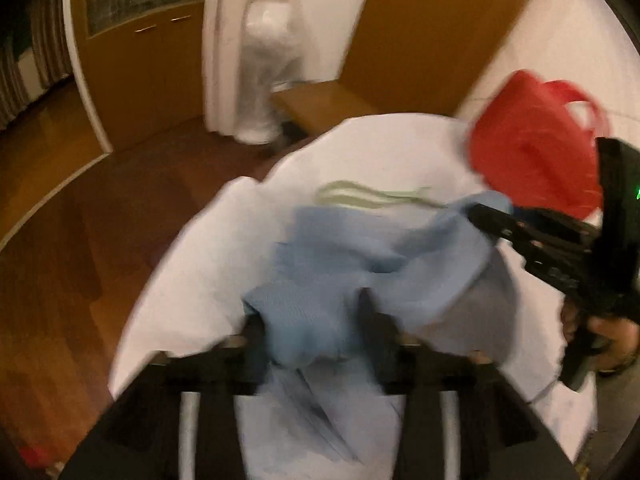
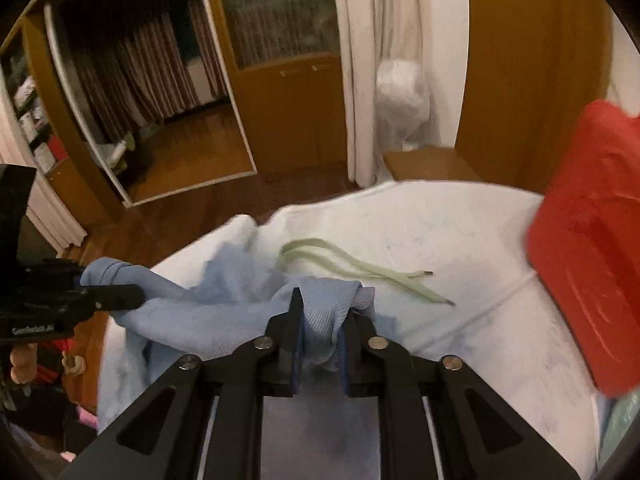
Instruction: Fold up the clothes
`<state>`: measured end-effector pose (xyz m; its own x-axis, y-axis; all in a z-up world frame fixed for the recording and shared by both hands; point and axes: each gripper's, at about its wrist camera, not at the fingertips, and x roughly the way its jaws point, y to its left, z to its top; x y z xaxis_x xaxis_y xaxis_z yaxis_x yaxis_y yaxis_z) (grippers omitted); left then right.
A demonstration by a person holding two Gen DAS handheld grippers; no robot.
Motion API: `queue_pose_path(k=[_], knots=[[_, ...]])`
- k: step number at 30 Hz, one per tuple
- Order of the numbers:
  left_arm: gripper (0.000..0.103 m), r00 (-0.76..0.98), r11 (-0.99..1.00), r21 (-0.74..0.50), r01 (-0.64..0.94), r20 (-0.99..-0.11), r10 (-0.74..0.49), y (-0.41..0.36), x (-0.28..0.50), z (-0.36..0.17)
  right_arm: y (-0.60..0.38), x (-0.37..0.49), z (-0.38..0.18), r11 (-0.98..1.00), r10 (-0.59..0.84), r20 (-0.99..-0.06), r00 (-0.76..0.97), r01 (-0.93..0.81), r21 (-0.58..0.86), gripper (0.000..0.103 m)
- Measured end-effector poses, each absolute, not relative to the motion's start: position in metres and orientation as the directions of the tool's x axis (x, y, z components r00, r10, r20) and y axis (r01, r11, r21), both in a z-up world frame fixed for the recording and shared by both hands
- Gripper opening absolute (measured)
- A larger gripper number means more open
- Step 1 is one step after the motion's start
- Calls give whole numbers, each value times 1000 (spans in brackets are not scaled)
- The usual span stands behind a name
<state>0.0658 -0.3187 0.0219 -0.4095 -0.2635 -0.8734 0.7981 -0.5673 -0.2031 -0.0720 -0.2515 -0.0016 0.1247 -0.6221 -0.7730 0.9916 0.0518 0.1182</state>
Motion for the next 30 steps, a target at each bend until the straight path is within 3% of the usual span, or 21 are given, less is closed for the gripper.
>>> queue_pose_path(k=[1,2,3,5,7,11,20,24,25,26,27,28,30], knots=[[48,-410,-574,-199,794,-873,-264,-323,66,20,-263,-77,-11,27,-603,-787,131,989,144,35],[50,-409,-579,-193,792,-872,-269,-327,67,19,-273,-82,-19,1,-586,-798,138,985,170,52],[53,-405,-580,-176,795,-866,-293,-325,70,23,-274,-87,-23,-24,-590,-794,143,981,195,58],[68,-397,-582,-140,801,-852,-342,-320,76,30,-269,-95,-23,-46,-617,-773,145,975,219,60],[74,-394,-587,-99,804,-828,-400,-308,83,42,-257,-101,-16,-69,-644,-755,119,975,212,64],[76,-396,-592,-81,802,-813,-427,-275,95,53,-220,-111,6,-96,-700,-710,70,977,191,76],[76,-307,-559,-94,824,-903,-301,-207,92,-16,-153,-109,-40,-142,-585,-802,124,957,251,80],[75,-316,-559,-110,822,-905,-287,-199,86,-36,-142,-104,-63,-159,-552,-816,172,939,305,80],[65,-318,-565,-113,818,-906,-280,-199,85,-39,-144,-101,-68,-155,-547,-818,175,940,305,80],[37,-323,-571,-133,810,-914,-245,-200,85,-42,-146,-98,-73,-143,-539,-822,184,942,304,75],[24,-329,-575,-155,803,-921,-210,-202,86,-45,-146,-93,-80,-121,-514,-834,201,945,303,44],[14,-336,-578,-174,797,-923,-185,-202,90,-43,-151,-87,-86,-106,-471,-858,206,952,287,25],[10,-313,-592,-128,796,-924,-221,-202,101,-37,-153,-79,-86,-113,-450,-879,161,965,235,11]])
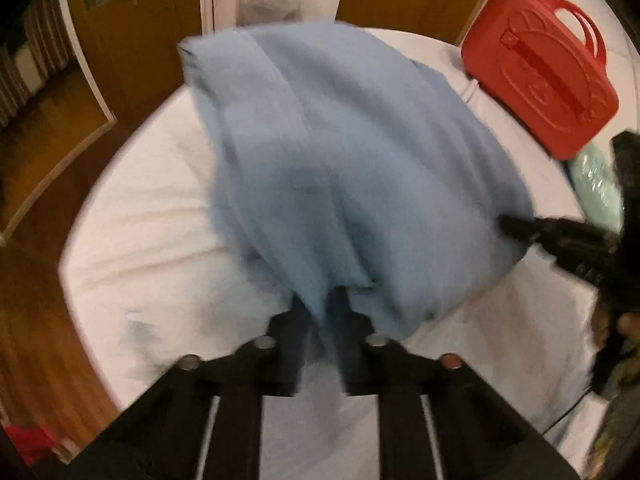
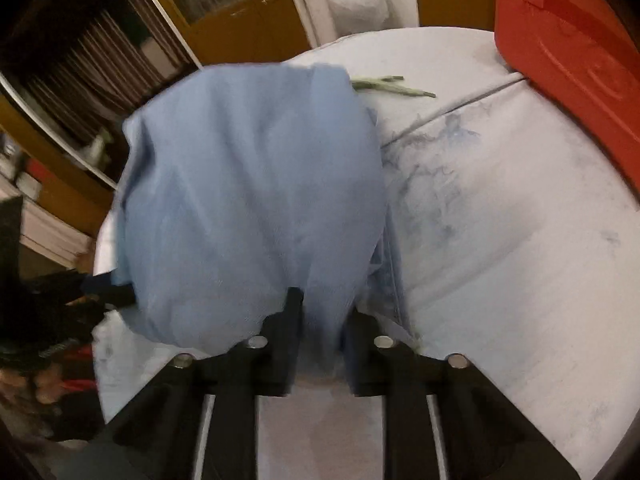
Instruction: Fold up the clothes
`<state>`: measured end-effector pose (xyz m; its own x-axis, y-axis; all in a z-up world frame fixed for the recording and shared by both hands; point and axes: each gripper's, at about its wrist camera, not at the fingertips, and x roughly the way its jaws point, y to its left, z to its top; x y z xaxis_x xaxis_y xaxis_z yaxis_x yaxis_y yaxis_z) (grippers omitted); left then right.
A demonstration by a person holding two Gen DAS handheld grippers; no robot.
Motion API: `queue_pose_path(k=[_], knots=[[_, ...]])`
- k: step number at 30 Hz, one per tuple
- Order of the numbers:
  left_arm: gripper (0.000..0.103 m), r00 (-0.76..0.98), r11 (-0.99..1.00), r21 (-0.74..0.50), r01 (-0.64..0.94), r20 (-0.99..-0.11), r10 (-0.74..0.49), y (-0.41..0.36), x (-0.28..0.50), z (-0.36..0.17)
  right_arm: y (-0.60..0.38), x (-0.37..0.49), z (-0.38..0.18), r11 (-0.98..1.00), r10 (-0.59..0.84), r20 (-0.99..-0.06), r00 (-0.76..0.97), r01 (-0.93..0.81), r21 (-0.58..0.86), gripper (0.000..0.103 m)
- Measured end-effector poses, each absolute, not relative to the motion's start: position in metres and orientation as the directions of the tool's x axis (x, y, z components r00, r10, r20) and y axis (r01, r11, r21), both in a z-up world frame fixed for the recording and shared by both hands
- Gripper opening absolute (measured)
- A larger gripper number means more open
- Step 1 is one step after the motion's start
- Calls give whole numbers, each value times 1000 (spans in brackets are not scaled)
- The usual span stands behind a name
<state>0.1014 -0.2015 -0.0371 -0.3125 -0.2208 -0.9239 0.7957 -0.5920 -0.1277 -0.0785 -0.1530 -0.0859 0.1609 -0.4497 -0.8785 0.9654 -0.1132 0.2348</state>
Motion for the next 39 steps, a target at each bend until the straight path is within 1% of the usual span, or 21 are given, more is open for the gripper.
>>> queue_pose_path(k=[2,3,5,6,7,8,10,11,12,14,16,18,22,27,32,34,35,36,37,38,39], knots=[[10,-253,-569,-81,818,-939,-231,-208,117,-45,-142,-84,-73,-148,-479,-867,136,961,233,10],[10,-246,-546,-95,832,-946,-211,-213,124,-52,-138,-90,-75,-174,-476,-869,137,953,246,10],[10,-240,-500,-125,857,-955,-174,-222,139,-64,-131,-100,-88,-215,-424,-897,121,949,230,10],[11,-276,-487,-159,859,-944,-179,-222,144,-59,-127,-104,-94,-231,-405,-907,117,946,226,10],[20,-314,-488,-187,853,-930,-193,-222,146,-50,-122,-105,-90,-222,-426,-894,135,943,248,12],[41,-337,-487,-201,850,-918,-207,-222,146,-44,-117,-105,-86,-212,-449,-881,152,939,271,14],[65,-399,-484,-240,842,-881,-256,-223,144,-26,-113,-106,-71,-192,-505,-846,172,933,304,34],[66,-425,-485,-256,836,-861,-279,-223,141,-18,-112,-106,-63,-184,-532,-828,175,931,315,54],[66,-442,-489,-262,832,-845,-300,-225,137,-12,-113,-106,-58,-179,-554,-814,174,930,321,65],[72,-447,-496,-252,831,-832,-327,-231,123,-5,-121,-107,-52,-166,-571,-798,194,924,344,65],[73,-421,-493,-222,841,-842,-338,-240,110,-10,-131,-107,-53,-159,-564,-799,208,922,352,65],[73,-376,-475,-189,860,-863,-338,-250,101,-22,-142,-107,-56,-152,-549,-807,217,924,352,70],[73,-345,-466,-183,866,-892,-291,-266,94,-46,-164,-101,-66,-142,-499,-833,237,927,348,70],[74,-326,-512,-129,849,-890,-318,-264,80,-63,-181,-100,-84,-141,-477,-843,247,926,351,66],[78,-336,-521,-126,844,-881,-333,-266,82,-68,-194,-97,-99,-150,-495,-835,242,922,357,67],[78,-335,-520,-128,844,-884,-326,-266,83,-67,-196,-95,-98,-145,-506,-830,237,925,352,67],[76,-336,-513,-139,847,-888,-314,-267,82,-67,-196,-92,-98,-136,-501,-827,254,921,365,66],[72,-337,-508,-149,849,-892,-302,-268,81,-66,-196,-90,-98,-123,-500,-821,276,916,382,56],[62,-344,-513,-156,844,-892,-294,-266,80,-65,-194,-85,-98,-99,-487,-814,318,905,413,51],[60,-349,-518,-161,840,-891,-289,-264,79,-64,-193,-80,-99,-87,-475,-819,323,908,409,50],[60,-349,-521,-155,839,-889,-297,-262,79,-64,-192,-76,-99,-77,-474,-828,300,923,378,48]])
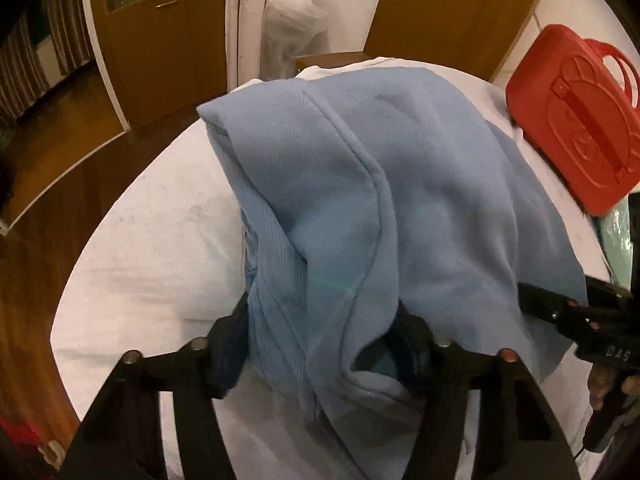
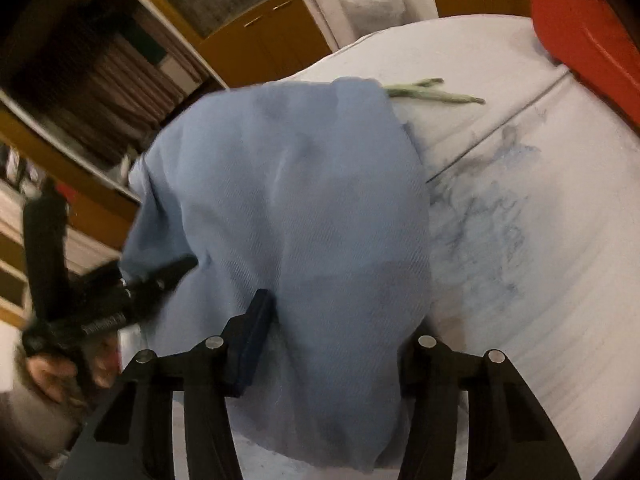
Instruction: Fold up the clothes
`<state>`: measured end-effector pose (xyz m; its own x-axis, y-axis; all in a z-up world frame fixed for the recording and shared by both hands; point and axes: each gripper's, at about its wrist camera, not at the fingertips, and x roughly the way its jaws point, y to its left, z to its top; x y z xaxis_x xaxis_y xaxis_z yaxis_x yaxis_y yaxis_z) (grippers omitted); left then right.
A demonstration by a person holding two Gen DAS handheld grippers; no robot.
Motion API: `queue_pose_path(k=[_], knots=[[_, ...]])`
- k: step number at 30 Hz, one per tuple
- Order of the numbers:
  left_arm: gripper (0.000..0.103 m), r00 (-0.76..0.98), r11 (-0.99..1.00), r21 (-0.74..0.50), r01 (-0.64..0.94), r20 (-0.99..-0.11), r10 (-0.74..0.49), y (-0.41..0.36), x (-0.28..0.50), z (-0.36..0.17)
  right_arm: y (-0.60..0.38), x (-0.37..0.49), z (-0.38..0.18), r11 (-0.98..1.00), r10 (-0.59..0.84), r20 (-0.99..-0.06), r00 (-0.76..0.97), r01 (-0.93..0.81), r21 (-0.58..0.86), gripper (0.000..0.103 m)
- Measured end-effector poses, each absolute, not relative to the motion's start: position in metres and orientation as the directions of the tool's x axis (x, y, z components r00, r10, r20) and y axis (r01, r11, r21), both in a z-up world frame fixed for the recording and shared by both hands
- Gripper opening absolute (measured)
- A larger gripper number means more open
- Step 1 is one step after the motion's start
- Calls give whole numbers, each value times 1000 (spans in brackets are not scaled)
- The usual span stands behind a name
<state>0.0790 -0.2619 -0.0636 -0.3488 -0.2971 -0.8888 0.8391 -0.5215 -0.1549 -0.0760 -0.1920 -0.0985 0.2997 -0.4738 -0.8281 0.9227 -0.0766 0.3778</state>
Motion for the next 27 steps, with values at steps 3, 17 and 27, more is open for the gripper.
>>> queue_pose_path(k=[3,17,27], knots=[[62,-355,-537,-145,831,-882,-311,-259,79,-63,-192,-78,-99,-83,-475,-829,295,923,376,47],[84,-347,-536,-127,835,-876,-334,-265,85,-67,-167,-109,-82,-174,-518,-833,197,929,328,75],[87,-348,-539,-128,832,-878,-329,-271,84,-70,-181,-81,-88,-111,-500,-843,199,950,291,59]])
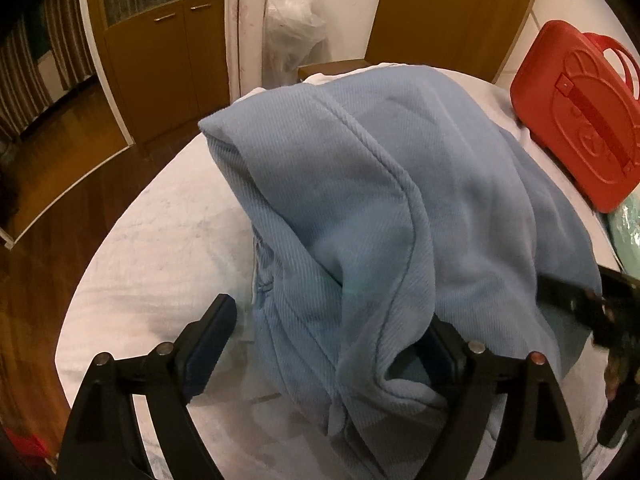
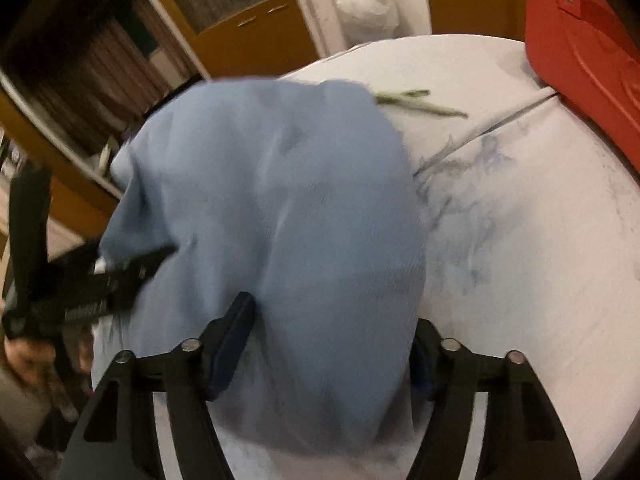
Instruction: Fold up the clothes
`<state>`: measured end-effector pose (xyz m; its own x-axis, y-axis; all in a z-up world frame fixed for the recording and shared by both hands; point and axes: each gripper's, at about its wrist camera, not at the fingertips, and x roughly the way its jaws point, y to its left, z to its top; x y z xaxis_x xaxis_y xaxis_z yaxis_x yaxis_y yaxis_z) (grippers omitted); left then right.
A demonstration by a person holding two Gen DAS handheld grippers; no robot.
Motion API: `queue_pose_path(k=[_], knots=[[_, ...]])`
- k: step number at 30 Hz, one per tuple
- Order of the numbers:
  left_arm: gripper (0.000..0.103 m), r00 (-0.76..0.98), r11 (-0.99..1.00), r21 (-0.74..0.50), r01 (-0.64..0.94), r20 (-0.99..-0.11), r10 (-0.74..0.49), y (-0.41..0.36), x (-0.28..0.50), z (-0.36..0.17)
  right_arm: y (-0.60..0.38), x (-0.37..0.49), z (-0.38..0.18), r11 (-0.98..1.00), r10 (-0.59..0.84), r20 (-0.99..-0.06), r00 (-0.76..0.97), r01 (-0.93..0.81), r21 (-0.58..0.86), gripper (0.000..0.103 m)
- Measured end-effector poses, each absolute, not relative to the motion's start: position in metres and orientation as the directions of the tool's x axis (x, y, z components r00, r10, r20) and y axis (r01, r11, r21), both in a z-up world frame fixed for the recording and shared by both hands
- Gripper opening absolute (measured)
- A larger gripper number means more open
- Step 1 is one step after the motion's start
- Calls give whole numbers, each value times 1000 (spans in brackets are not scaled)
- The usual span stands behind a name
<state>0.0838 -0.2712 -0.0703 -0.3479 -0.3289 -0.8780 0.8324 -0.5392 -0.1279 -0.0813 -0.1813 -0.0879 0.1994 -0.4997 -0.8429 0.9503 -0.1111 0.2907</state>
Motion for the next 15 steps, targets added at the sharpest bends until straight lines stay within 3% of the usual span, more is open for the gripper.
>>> queue_pose_path(k=[5,15], knots=[[88,-352,-551,-120,826,-873,-338,-274,82,-70,-168,-105,-75,-168,-556,-812,176,933,317,58],[88,-351,-552,-116,826,-872,-342,-272,81,-73,-160,-117,-79,-193,-512,-836,197,922,335,70]])
